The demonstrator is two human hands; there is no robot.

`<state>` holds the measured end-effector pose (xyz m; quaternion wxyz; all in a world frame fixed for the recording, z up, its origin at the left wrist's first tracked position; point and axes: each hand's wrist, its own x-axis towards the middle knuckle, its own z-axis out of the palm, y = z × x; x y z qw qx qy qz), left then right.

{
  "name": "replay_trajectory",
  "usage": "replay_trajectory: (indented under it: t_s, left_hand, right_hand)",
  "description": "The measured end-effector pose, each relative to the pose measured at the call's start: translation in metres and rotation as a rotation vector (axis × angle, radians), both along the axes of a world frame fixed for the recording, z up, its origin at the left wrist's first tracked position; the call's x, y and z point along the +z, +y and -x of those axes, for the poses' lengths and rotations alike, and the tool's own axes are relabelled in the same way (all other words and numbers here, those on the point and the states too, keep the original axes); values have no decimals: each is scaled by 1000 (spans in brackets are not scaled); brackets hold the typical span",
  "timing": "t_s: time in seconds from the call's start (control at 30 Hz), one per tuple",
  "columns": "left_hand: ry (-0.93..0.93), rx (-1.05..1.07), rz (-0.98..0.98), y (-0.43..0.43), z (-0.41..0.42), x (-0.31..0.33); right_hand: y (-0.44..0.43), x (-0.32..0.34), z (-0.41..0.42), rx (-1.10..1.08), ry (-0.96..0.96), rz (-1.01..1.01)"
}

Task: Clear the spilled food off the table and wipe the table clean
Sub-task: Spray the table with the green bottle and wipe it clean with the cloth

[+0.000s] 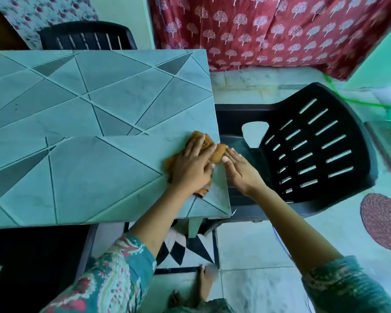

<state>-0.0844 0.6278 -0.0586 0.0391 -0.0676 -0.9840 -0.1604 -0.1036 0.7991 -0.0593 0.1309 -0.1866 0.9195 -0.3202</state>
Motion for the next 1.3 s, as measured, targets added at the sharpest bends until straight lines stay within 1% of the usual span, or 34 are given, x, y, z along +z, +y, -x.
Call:
replay_trajectory:
  t_s: [0.07,0.1,0.17,0.23,0.3,0.37,0.47,0.53,0.57,0.6,0.63,0.7,0.77,0.83,0.9,0.97,1.03,1.07,1.1,1.13,1.2,1.23,1.3]
  left_hand:
    - [17,-80,30,-14,-26,-6]
    - [11,-59,41,-30,-32,-6]
    - [-29,86,57,-61,-20,-3]
    - [-38,233,86,-72,8,3]
    - [17,254,120,-54,32,8]
    - [-4,178,124,-21,40,9]
    - [10,-61,142,18,6,3]
    - [17,-267,159,23,-35,1]
    - [-9,-346,147,15,-51,-1]
    - [-39,-381,115,0,-58,-2]
    - [-59,-349,81,-15,-59,-1]
    - [-68,-158,70,-41,-37,1]
    - [-93,32,42,-46,-8,6]
    - [-95,63,5,-21,-2,9]
    - [-84,-57,10,12,-25,11]
    - [-88,-267,-4,27,-66,9]
    - [-68,-435,-30,13,-99,6]
    - [-41,-463,-30,-3,-105,4]
    - [-11,-437,-8,-22,-104,0]
    - [-13,-367,12,-40,-97,-2]
    - [-62,-179,4,-66,-68,1]
    - [-72,-110,-13,-66,-54,4]
    - [-72,-56,-3,-41,-42,7]
  right_hand:
    - [3,1,10,-33,-9,6]
    - [4,3,14,-35,-3,5]
    - [4,6,21,-20,21,22]
    - [2,9,27,2,28,46]
    - [-3,13,36,-10,32,100]
    - [-8,17,46,-47,29,149]
    - [-11,17,55,-67,6,174]
    - [-12,16,56,-15,8,135]
    - [-12,14,56,16,-1,114]
    - [-11,12,56,38,-24,98]
    - [-10,9,54,55,-51,83]
    - [-9,5,51,53,-84,92]
    - [-10,5,48,24,-121,130]
    - [-12,4,45,-18,-175,172]
    - [-14,4,43,-56,-225,239]
    - [-15,4,40,-59,-236,254]
    - [-15,3,36,-63,-223,236]
    - [-15,3,35,-62,-223,226]
    - [-15,2,33,-61,-220,217]
    - [-15,1,30,-66,-216,214]
    - [-16,-1,23,-87,-228,236]
    - [-18,-2,21,-107,-241,262]
    - [-20,-3,15,-139,-256,317]
